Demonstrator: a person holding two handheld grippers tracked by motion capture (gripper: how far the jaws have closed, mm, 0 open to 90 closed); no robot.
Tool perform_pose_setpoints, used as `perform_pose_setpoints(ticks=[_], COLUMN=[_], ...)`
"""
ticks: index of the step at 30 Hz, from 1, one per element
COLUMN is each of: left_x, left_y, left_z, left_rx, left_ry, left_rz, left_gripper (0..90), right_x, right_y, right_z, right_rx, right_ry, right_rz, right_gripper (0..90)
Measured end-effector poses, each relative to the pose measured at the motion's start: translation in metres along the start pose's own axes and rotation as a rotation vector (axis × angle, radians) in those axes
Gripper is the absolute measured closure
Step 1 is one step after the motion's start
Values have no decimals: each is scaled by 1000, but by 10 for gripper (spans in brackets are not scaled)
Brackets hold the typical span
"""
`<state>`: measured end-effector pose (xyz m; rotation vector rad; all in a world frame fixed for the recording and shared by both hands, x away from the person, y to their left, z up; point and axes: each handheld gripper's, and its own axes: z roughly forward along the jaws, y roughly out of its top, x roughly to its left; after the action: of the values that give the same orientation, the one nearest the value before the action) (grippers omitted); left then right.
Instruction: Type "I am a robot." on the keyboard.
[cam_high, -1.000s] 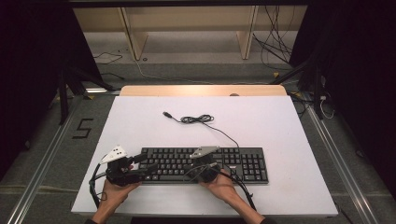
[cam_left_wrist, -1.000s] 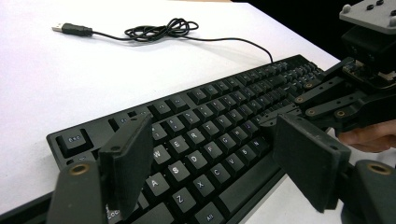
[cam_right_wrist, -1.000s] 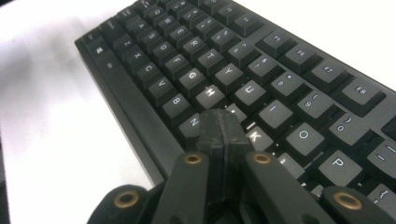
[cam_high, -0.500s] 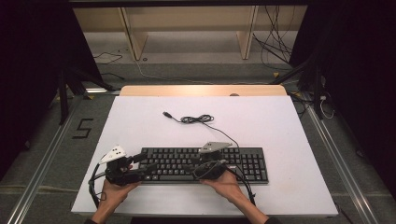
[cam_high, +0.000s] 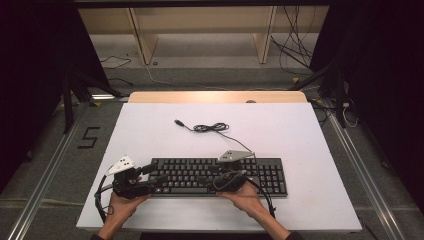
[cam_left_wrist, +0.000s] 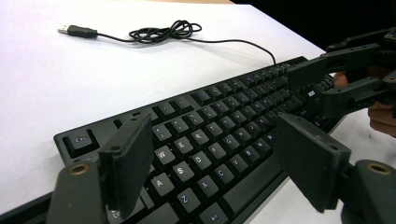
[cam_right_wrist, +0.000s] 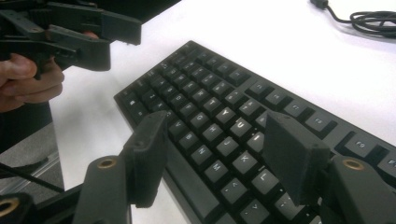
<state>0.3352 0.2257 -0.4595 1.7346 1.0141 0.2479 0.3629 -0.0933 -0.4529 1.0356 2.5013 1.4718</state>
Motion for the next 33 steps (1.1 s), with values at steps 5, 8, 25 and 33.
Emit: perform_pose_setpoints(ticks=[5, 8, 25, 33], left_x=[1, 1, 1, 1], left_y=[0, 0, 0, 0], left_z=[0, -1, -1, -1], left_rx=[-1, -1, -5, -4], left_ry=[2, 2, 9, 11], left_rz=[1, 1, 3, 4], left_gripper=[281, 280, 259, 261], right_x=[4, 8, 21, 20], right_y=[-1, -2, -11, -14], right_z=[0, 1, 14, 24], right_rx=[7, 11, 90, 130], right_ry=[12, 17, 24, 0], right_rz=[-17, -33, -104, -110], right_gripper=[466, 525, 888, 900])
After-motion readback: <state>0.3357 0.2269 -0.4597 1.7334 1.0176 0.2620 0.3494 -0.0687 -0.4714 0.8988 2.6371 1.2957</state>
